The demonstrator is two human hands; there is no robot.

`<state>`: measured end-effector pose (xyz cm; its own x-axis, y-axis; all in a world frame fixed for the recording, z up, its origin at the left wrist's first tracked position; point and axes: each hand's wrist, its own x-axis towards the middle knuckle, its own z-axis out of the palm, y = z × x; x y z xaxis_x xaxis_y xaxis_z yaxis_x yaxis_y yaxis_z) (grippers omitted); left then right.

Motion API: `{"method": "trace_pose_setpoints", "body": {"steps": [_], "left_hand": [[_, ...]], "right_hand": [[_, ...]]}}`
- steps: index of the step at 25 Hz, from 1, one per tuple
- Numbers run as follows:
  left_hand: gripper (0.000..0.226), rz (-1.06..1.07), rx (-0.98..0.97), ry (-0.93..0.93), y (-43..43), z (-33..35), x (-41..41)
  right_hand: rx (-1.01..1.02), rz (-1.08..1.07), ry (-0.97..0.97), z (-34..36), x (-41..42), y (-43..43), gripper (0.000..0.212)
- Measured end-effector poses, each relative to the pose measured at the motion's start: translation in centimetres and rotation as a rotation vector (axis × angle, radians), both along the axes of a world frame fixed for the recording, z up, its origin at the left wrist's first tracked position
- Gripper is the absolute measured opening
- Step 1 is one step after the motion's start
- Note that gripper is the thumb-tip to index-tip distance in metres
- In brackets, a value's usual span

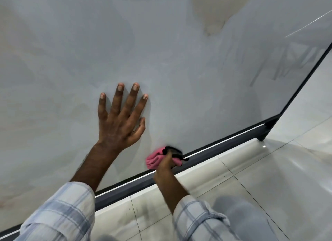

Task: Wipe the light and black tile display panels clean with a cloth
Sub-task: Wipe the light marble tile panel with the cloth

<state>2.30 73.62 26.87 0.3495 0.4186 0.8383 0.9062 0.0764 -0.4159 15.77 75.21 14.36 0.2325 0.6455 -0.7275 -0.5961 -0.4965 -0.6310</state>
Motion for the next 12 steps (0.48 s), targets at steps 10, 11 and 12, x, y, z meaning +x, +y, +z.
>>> {"method": "trace_pose_setpoints", "body": {"steps": [10, 11, 12], "left_hand": [[0.064, -0.127, -0.047, -0.022, -1.5, 6.0, 2.5], [0.065, -0.123, -0.013, -0.012, -1.2, 8.5, 2.7], [0.065, -0.093, 0.021, -0.02, -0.7, 11.1, 2.7]], "right_hand": [[0.326, -0.109, -0.649, 10.7, 8.3, 9.9, 0.078], [0.479, -0.164, -0.778, 12.9, 8.1, 9.3, 0.084], [0.667, -0.155, -0.926, 14.5, 6.7, 8.0, 0.087]]}}
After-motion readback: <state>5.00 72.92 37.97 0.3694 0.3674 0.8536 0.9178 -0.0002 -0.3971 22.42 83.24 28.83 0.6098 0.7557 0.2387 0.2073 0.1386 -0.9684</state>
